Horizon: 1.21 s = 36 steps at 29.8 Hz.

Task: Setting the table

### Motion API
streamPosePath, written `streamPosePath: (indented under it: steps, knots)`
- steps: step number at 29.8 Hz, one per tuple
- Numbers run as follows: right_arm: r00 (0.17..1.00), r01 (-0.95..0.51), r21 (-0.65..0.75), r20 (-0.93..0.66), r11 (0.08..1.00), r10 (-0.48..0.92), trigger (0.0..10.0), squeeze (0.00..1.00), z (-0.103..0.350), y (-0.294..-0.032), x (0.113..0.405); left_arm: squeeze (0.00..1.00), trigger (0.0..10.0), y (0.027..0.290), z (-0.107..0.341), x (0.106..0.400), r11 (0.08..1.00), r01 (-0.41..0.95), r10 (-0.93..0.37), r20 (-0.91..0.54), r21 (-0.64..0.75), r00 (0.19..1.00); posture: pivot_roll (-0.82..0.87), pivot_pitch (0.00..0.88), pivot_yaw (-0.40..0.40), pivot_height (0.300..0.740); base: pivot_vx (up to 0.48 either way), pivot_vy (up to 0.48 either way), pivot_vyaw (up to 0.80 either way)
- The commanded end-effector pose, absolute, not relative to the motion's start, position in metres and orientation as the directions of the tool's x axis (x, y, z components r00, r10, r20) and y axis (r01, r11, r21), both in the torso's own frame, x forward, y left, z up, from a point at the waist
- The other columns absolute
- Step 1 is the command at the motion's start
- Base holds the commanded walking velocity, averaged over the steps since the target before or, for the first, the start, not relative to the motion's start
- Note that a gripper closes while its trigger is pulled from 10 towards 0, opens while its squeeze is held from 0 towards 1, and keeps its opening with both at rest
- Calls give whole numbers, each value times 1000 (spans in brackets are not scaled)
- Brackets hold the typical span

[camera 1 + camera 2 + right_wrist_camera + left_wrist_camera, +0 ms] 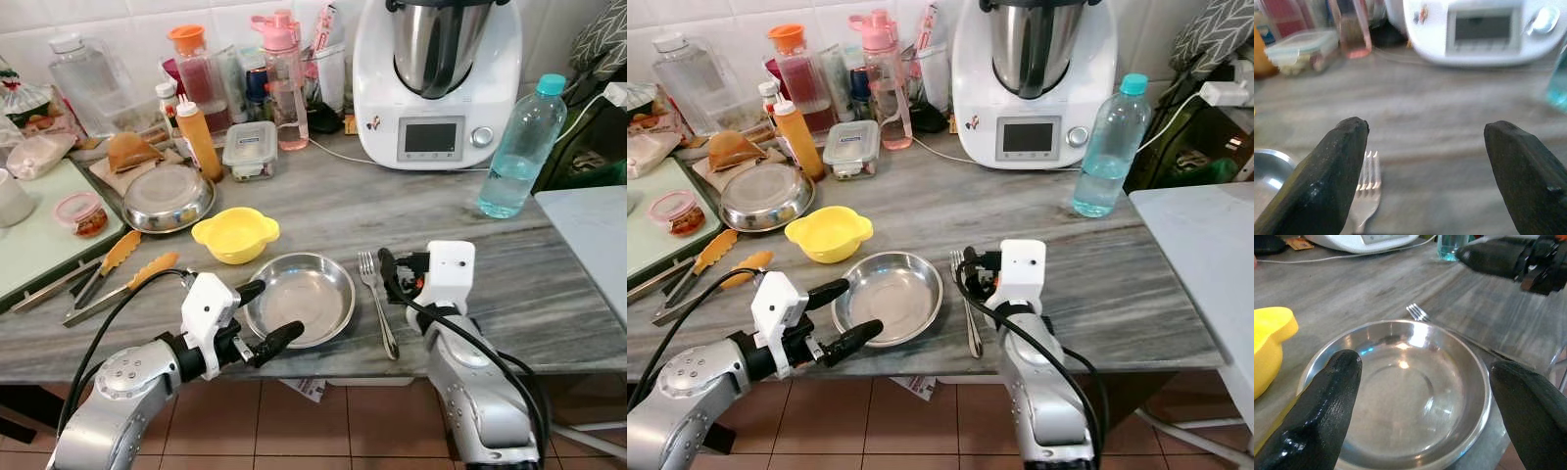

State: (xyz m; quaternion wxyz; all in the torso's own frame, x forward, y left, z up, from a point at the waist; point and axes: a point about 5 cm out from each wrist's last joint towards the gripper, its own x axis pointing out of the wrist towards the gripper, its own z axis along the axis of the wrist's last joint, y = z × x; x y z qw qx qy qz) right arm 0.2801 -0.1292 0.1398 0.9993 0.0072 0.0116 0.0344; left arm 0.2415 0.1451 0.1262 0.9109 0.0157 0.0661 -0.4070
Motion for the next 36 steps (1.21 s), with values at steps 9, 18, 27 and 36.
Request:
streamPosePath:
  steps: [9,18,27,36]
  knots:
    - [991,-17,-132,132,991,34,10000,1000,159,-149,255,0,10000,148,134,264,859,509,-508,-39,52,861,-111,0,76,740,0,0,0]
    - [987,-27,-212,151,977,60,10000,1000,160,-154,247,0,10000,153,126,275,966,238,-240,3,106,971,-132,0,38,740,0,0,0]
    - [989,-50,-194,124,980,75,10000,0,155,-154,244,0,10000,176,114,270,988,53,-52,-13,147,999,-123,0,26,740,0,0,0]
    - [994,-48,-167,94,985,64,10000,0,148,-152,242,0,10000,173,111,270,985,54,-52,-18,163,998,-118,0,39,740,0,0,-364]
